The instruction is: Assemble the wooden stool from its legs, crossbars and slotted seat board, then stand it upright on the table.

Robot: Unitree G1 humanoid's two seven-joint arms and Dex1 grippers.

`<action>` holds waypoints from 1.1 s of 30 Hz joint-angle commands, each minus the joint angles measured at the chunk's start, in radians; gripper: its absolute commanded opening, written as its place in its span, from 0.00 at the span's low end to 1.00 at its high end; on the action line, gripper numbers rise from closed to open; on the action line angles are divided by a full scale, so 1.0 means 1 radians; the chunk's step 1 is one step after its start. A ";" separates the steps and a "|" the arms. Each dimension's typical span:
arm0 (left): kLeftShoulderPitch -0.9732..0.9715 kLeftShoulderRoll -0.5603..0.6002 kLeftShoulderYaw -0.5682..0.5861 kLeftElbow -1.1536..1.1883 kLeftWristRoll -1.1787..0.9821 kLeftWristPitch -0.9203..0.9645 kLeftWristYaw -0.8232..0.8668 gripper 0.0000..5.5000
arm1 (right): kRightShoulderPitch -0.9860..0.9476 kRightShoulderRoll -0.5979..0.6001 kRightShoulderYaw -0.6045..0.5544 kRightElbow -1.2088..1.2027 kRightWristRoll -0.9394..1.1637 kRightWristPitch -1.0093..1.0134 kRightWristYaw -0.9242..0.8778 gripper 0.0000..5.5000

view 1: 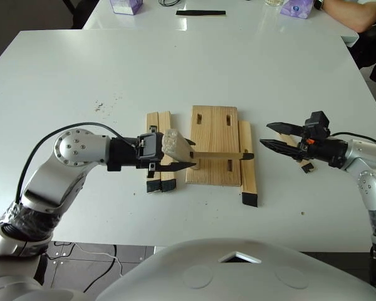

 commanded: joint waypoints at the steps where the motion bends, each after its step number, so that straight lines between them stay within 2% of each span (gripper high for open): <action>1: -0.035 -0.006 -0.034 0.095 0.111 0.109 0.054 0.44 | -0.016 0.005 -0.003 -0.005 0.000 0.002 -0.009 0.52; 7: -0.022 -0.005 -0.005 0.073 0.175 0.096 0.062 0.62 | -0.015 0.016 -0.008 0.004 -0.003 -0.007 -0.019 0.52; 11: 0.046 0.017 0.076 0.025 0.160 0.093 0.083 0.63 | -0.012 0.019 -0.014 0.008 -0.005 -0.015 -0.022 0.52; 15: 0.237 0.044 0.219 -0.042 0.184 0.107 0.144 0.63 | 0.018 0.014 -0.033 -0.004 -0.002 -0.021 -0.028 0.52; 21: 0.449 -0.060 0.382 -0.162 0.142 0.269 0.330 0.63 | 0.103 0.012 -0.071 -0.048 -0.001 -0.022 -0.049 0.52; 24: 0.476 -0.124 0.406 -0.227 0.109 0.410 0.438 0.63 | 0.124 0.012 -0.084 -0.058 -0.003 -0.024 -0.063 0.52; 29: 0.506 -0.197 0.349 -0.316 0.103 0.628 0.581 0.63 | 0.121 0.026 -0.083 -0.058 -0.009 -0.023 -0.091 0.52; 33: 0.522 -0.220 0.318 -0.318 0.102 0.753 0.630 0.63 | 0.139 0.035 -0.072 -0.070 -0.016 -0.033 -0.106 0.52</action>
